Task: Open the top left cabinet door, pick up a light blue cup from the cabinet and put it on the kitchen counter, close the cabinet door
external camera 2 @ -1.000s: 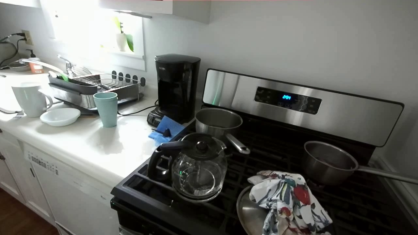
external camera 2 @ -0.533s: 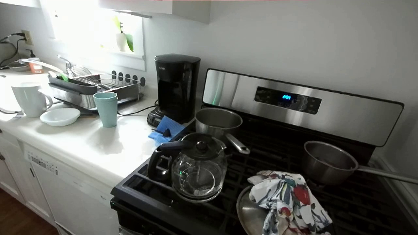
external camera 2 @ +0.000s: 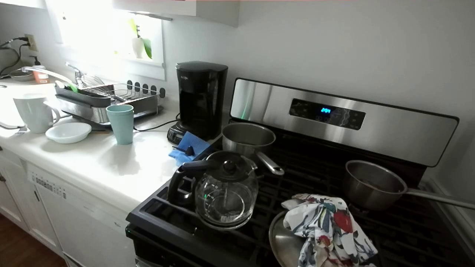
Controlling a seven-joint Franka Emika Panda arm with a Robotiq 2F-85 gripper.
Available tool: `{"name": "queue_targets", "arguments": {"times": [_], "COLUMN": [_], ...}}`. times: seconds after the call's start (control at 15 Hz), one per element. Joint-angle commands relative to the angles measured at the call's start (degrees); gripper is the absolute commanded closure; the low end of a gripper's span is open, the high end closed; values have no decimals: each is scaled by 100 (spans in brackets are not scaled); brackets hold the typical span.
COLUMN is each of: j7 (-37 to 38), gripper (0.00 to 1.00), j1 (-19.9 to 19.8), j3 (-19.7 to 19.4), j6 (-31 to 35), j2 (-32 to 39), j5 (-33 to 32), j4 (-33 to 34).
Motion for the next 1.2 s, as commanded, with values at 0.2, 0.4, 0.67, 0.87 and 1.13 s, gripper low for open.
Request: {"name": "queue_targets", "arguments": {"times": [0.2,0.4,0.67,0.87,1.13], "j7": [800,962,924,959,1070], "gripper": [0,0,0,0,12], "j1": [67,95,144,150,161], "j3": [129,199,224,224,213], "j6": [213,225,283,368,439], "j2": [570,733,901,989,1054], "j5": [-30,-65,-140,-114,-217], "j4": [718,897,988,1041,1081]}}
